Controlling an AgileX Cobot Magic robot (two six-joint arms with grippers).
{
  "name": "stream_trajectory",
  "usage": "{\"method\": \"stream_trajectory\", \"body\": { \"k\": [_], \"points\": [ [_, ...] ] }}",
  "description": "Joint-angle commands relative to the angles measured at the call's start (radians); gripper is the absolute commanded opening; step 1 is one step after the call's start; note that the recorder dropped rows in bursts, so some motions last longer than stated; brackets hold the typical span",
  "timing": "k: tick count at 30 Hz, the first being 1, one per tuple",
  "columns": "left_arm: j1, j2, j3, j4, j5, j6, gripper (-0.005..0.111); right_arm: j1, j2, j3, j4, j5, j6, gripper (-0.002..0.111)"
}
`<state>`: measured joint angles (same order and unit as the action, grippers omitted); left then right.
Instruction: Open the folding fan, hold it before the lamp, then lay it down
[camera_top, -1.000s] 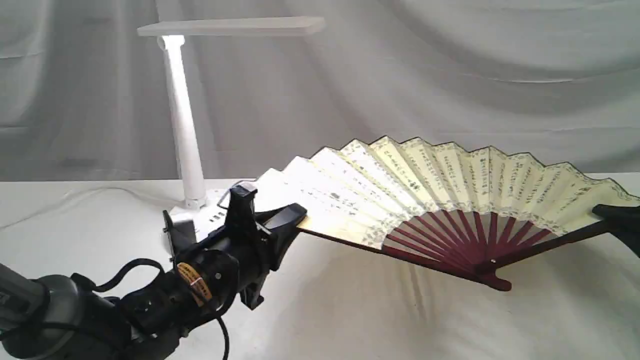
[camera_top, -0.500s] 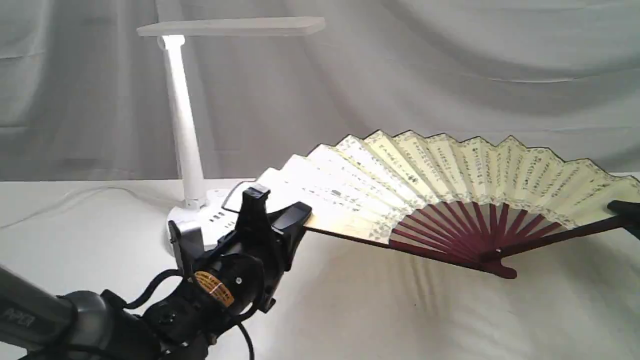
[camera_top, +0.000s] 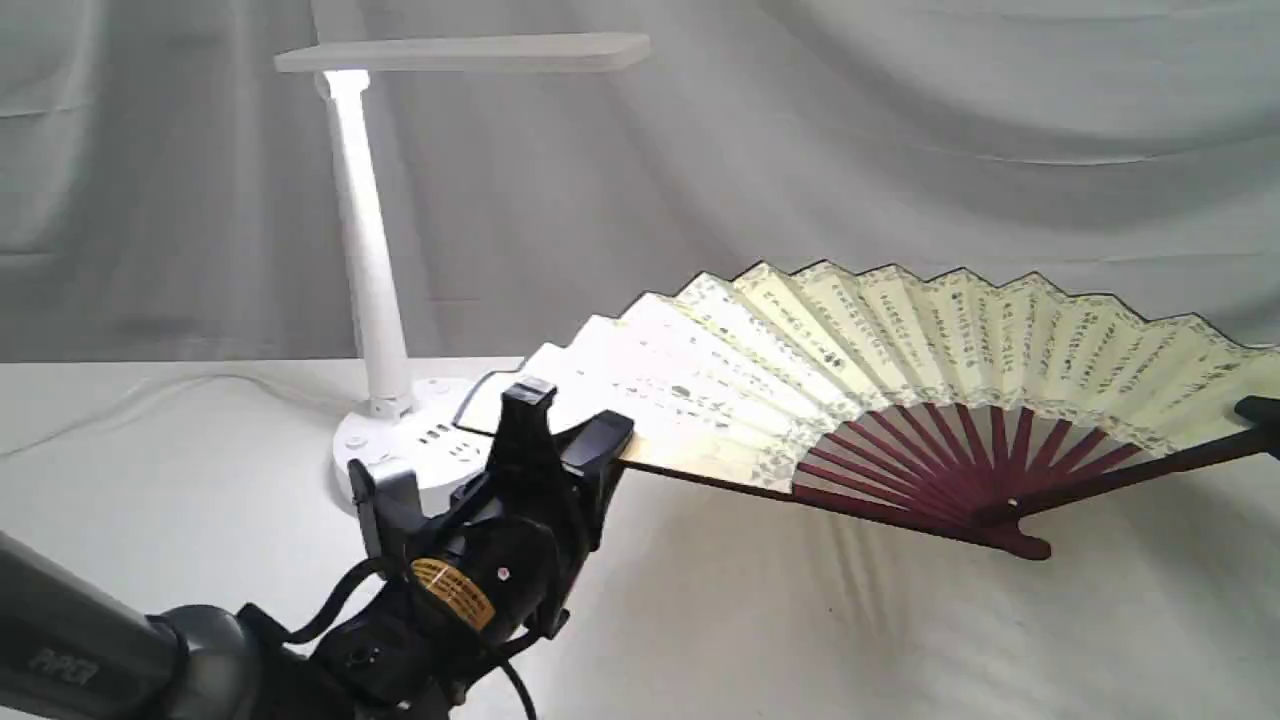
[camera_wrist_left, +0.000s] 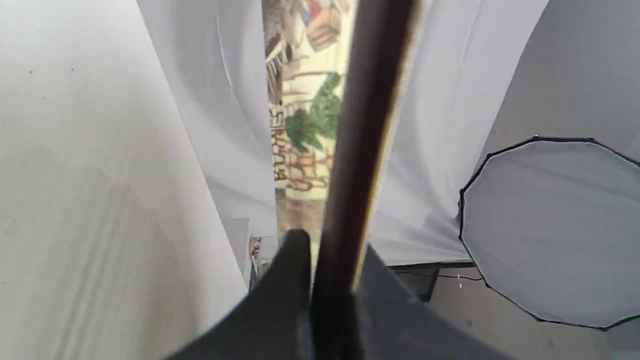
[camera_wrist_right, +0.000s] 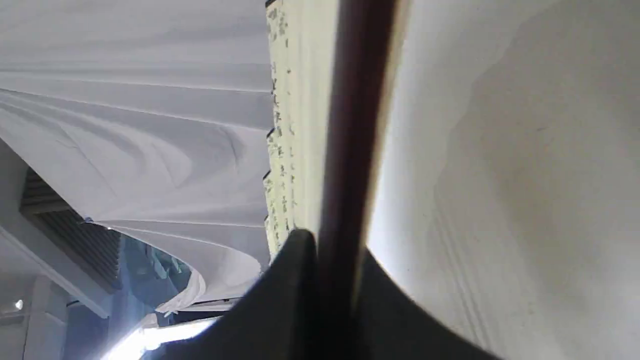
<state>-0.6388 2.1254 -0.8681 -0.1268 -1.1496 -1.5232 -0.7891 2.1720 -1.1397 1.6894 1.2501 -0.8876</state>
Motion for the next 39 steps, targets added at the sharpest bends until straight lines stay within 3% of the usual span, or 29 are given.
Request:
{"method": "stream_trajectory", "body": {
  "k": [1,16,39],
  "points": [
    [-0.003,-0.017,-0.01,-0.08,-0.072,-0.017,0.0,-0.016,-0.011,0.003,-0.075,-0.029,-0.048,0.0],
    [-0.04,-0.099,0.058,-0.235,-0.072,0.038,0.0,0.05,-0.016,0.003,-0.051,-0.029,-0.048,0.0],
    [-0.04,-0.296,0.337,-0.468,-0.072,0.005,0.0,0.365,-0.05,0.003,0.055,-0.029,-0.042,0.0]
  ]
}}
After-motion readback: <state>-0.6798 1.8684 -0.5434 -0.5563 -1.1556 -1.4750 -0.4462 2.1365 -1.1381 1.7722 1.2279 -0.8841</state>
